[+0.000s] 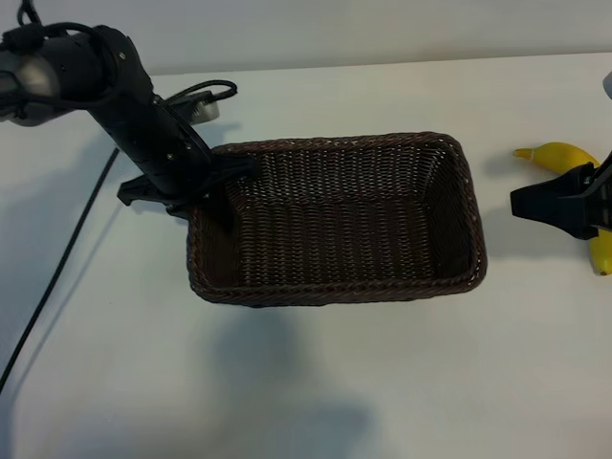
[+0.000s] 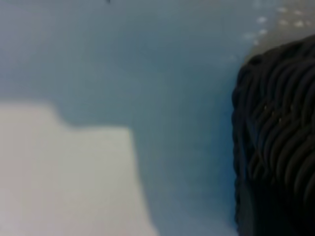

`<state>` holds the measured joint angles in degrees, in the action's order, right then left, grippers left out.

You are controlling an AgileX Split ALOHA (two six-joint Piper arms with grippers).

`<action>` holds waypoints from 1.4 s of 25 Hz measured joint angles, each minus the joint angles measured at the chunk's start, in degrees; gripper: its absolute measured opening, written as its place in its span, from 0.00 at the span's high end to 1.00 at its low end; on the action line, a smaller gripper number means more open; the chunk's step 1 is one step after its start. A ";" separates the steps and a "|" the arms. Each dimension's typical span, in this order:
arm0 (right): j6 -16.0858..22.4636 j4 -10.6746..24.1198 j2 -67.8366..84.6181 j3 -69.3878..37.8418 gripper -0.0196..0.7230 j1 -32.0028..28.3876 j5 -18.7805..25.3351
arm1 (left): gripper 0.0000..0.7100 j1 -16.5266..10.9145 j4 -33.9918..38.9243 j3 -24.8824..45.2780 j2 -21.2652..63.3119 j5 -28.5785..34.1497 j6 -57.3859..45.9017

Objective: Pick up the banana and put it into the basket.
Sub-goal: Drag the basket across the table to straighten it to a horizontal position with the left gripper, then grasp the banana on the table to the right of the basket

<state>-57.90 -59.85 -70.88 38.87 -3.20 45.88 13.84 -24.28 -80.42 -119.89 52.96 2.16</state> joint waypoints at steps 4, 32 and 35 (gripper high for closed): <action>0.07 0.00 0.00 0.00 0.34 0.00 0.00 | 0.77 0.04 -0.25 0.00 0.00 -0.23 0.11; 0.08 0.00 0.00 0.00 0.34 0.00 -0.05 | 0.22 0.06 0.62 -0.47 -0.03 2.69 0.13; 0.08 0.00 0.00 0.00 0.34 0.00 -0.05 | 0.22 0.06 1.57 -0.47 1.49 2.88 0.06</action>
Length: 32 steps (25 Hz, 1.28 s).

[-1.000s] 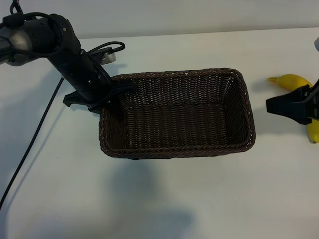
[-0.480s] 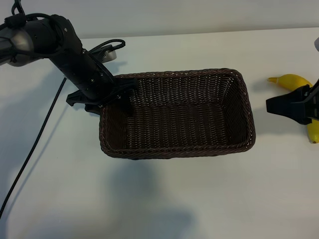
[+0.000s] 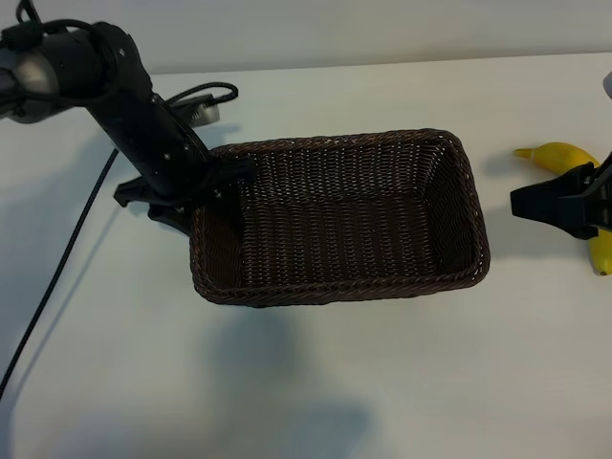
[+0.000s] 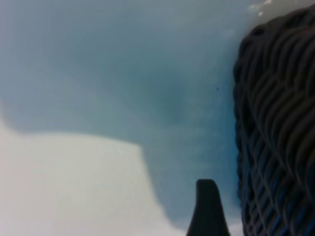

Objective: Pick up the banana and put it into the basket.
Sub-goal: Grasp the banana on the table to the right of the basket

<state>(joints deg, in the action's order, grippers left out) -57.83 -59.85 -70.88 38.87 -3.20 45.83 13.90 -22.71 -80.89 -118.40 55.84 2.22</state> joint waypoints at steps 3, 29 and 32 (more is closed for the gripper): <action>0.00 0.00 0.00 0.00 0.34 0.00 0.00 | 0.22 0.00 1.98 0.00 2.65 1.15 -0.63; 0.00 0.00 0.00 0.00 0.34 0.00 0.00 | 0.22 -0.28 34.15 0.00 17.81 11.43 -9.05; 0.00 0.00 0.00 0.00 0.34 0.00 0.00 | 0.22 -2.97 34.19 0.00 17.81 11.43 -9.05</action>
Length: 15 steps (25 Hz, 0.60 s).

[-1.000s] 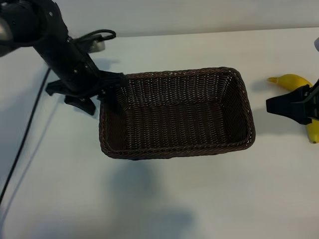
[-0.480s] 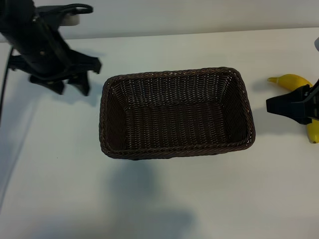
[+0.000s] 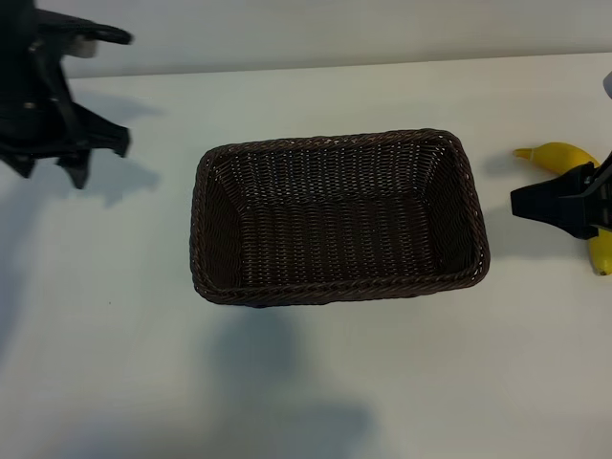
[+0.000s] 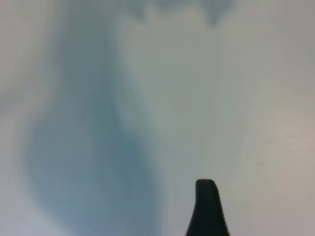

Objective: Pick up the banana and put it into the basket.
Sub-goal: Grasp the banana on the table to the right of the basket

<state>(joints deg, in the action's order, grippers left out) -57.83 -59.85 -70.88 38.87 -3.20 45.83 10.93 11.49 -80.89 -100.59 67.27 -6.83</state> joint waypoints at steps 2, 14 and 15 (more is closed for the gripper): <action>0.00 0.00 0.00 0.00 0.34 0.00 0.00 | 0.22 -3.24 0.08 0.00 0.00 0.00 0.00; 0.00 0.00 0.00 0.00 0.34 0.00 0.00 | 0.22 -19.43 -6.89 0.00 1.32 0.00 4.38; 0.00 0.00 0.00 0.00 0.34 0.00 0.00 | 0.22 -19.43 -7.35 0.00 2.16 0.00 4.71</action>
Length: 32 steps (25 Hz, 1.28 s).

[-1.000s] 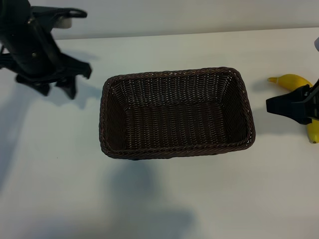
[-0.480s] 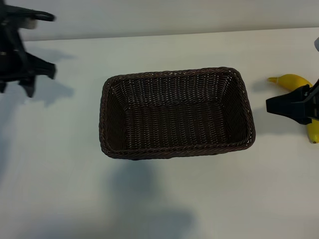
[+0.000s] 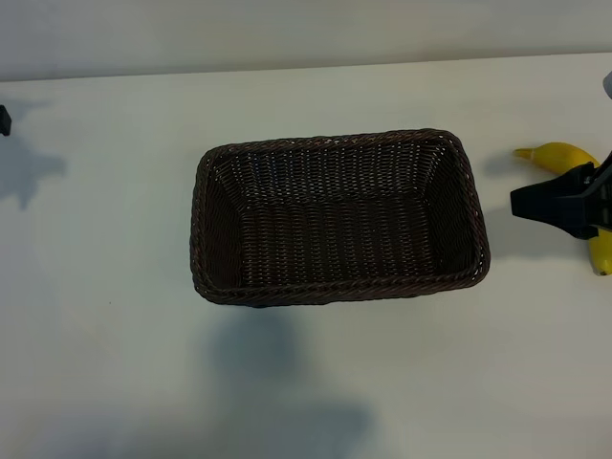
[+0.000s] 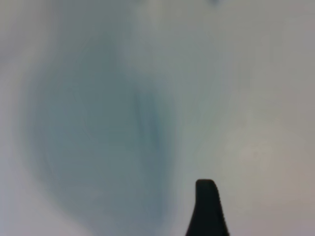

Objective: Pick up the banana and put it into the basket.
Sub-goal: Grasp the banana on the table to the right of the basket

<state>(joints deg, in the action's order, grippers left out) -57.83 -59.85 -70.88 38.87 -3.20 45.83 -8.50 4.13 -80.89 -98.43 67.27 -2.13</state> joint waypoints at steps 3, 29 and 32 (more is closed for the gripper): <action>0.00 0.00 0.00 0.00 0.34 0.00 0.00 | 0.22 0.00 -1.90 0.14 3.46 0.00 1.67; 0.13 0.00 0.00 0.00 0.34 0.00 0.00 | 0.23 1.84 -4.63 39.96 62.19 -5.17 4.36; 0.18 0.00 0.00 0.00 0.34 0.00 0.00 | 0.23 1.84 -4.63 45.14 65.89 -5.57 4.36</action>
<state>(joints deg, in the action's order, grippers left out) -57.65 -59.85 -70.88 38.87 -3.20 45.83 -6.66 -0.50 -35.75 -32.54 61.70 2.23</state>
